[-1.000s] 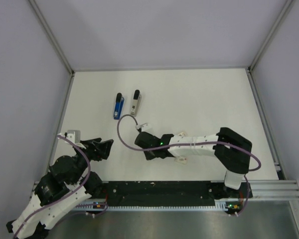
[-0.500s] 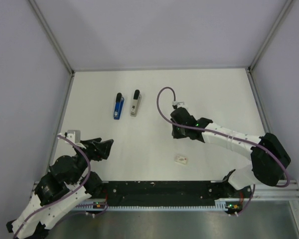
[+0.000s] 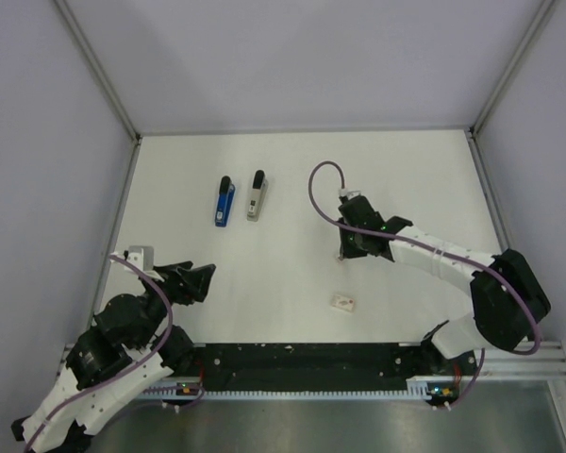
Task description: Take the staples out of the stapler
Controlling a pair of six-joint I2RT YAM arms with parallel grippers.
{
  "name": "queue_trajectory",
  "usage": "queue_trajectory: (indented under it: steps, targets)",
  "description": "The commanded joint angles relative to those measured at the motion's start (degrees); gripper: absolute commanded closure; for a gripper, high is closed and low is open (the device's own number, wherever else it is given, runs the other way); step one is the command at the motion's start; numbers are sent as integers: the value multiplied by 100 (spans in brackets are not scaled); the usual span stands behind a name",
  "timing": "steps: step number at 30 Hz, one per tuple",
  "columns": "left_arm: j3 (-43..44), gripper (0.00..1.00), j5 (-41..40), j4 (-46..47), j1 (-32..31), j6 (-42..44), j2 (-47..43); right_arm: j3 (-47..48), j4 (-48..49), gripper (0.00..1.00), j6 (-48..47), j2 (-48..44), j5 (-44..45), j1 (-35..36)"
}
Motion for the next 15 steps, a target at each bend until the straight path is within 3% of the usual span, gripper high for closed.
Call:
queue_trajectory:
  steps: [1, 15]
  targets:
    - [-9, 26, 5, 189, -12, 11, 134, -13, 293, 86, -170, 218, -174, -176]
    - [-8, 26, -22, 171, -12, 3, 160, 66, 636, 86, -354, 825, -157, -220]
